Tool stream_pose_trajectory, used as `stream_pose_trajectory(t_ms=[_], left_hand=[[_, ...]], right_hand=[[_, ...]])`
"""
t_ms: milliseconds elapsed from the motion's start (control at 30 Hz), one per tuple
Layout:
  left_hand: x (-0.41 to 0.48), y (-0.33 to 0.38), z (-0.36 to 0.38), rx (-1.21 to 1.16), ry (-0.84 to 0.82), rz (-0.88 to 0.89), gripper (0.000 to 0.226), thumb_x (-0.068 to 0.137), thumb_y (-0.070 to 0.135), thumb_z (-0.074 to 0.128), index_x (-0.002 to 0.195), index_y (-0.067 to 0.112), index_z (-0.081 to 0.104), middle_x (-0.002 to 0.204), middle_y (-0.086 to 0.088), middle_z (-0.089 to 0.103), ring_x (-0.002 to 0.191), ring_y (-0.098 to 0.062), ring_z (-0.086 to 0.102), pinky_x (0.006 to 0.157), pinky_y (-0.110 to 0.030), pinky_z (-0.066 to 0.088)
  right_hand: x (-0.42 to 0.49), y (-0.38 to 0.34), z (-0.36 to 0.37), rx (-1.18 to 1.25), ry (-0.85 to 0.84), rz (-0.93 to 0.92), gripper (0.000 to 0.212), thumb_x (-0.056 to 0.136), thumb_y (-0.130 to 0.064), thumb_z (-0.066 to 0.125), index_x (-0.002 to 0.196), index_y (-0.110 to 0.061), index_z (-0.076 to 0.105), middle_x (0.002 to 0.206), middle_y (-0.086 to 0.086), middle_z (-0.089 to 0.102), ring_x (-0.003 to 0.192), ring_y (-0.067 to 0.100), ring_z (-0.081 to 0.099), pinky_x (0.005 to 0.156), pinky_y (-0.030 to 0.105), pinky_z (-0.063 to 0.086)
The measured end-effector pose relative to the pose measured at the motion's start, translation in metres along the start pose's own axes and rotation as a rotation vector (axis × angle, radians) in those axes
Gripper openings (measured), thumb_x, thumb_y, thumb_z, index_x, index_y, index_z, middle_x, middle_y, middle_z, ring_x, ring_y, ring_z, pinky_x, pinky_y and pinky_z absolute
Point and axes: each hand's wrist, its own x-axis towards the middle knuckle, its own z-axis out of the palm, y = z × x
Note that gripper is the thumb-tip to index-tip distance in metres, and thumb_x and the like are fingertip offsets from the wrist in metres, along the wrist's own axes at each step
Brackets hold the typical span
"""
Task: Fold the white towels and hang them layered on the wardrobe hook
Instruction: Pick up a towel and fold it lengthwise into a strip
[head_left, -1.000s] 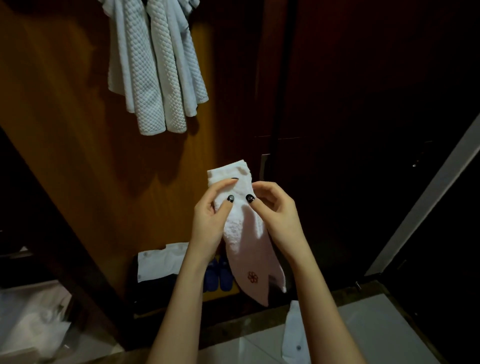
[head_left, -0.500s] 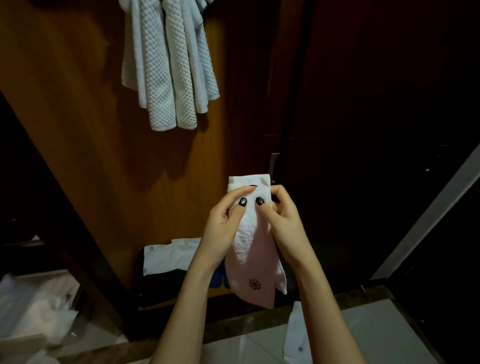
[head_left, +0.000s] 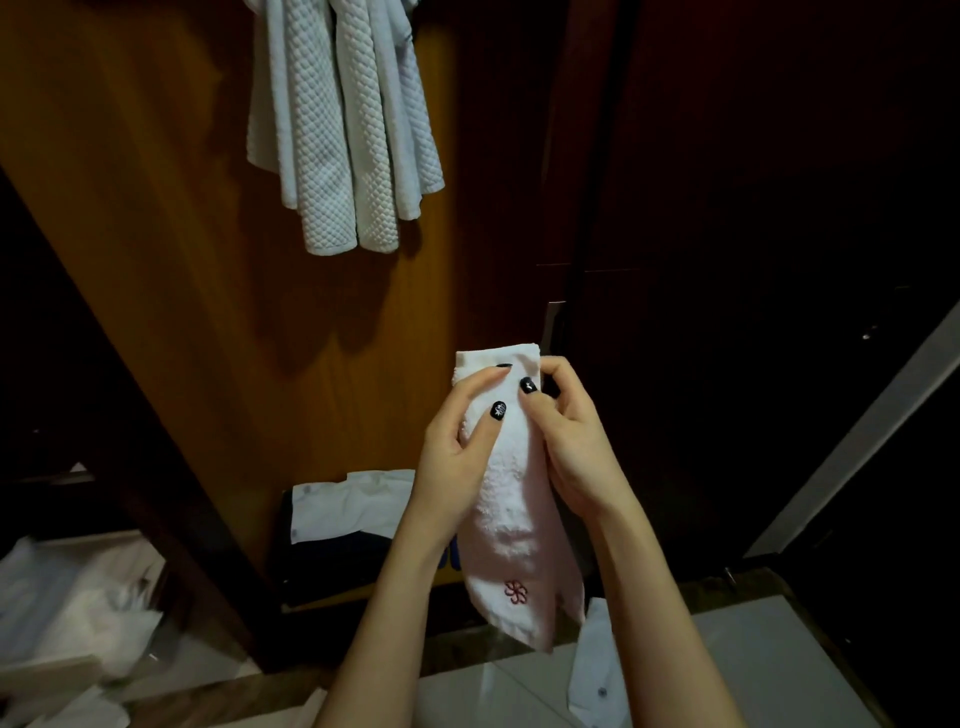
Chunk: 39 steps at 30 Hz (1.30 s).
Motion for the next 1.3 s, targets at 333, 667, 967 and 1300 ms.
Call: stream_pose_trajectory(t_ms=[333, 667, 967, 1300], left_hand=[[0.001, -0.006, -0.002, -0.116, 0.111, -0.056, 0.034, 0.090, 0.006, 0.066, 0.108, 0.035, 0.067, 0.113, 0.020, 0.069, 0.110, 0.000, 0.061, 0.087, -0.014, 0.048], [0.005, -0.004, 0.011, 0.022, 0.138, -0.003, 0.037, 0.087, 0.005, 0.070, 0.101, 0.040, 0.066, 0.108, 0.014, 0.068, 0.108, 0.003, 0.060, 0.087, -0.010, 0.046], [0.050, 0.000, 0.013, 0.052, 0.312, -0.054, 0.024, 0.091, 0.008, 0.066, 0.110, 0.023, 0.067, 0.110, 0.020, 0.063, 0.109, 0.005, 0.056, 0.100, -0.028, 0.049], [0.094, 0.010, 0.011, -0.113, 0.497, -0.054, 0.026, 0.091, 0.004, 0.064, 0.106, 0.025, 0.068, 0.117, 0.005, 0.062, 0.113, -0.012, 0.059, 0.091, -0.023, 0.053]], right_hand=[[0.000, 0.001, 0.005, -0.180, 0.067, -0.149, 0.019, 0.103, -0.012, 0.048, 0.119, -0.018, 0.056, 0.096, 0.018, 0.064, 0.077, 0.030, 0.056, 0.067, 0.044, 0.047], [-0.012, 0.008, -0.004, -0.242, 0.178, -0.182, 0.027, 0.098, -0.008, 0.053, 0.122, -0.022, 0.051, 0.051, -0.011, 0.053, 0.043, -0.001, 0.045, 0.044, 0.011, 0.036], [-0.027, 0.014, -0.035, -0.463, 0.161, -0.102, 0.017, 0.094, -0.011, 0.063, 0.101, -0.026, 0.064, 0.093, -0.018, 0.066, 0.090, -0.002, 0.062, 0.077, 0.015, 0.049], [-0.035, 0.037, -0.050, -0.681, 0.215, 0.050, 0.016, 0.083, -0.012, 0.071, 0.092, -0.022, 0.063, 0.090, -0.010, 0.066, 0.085, 0.002, 0.062, 0.066, 0.017, 0.049]])
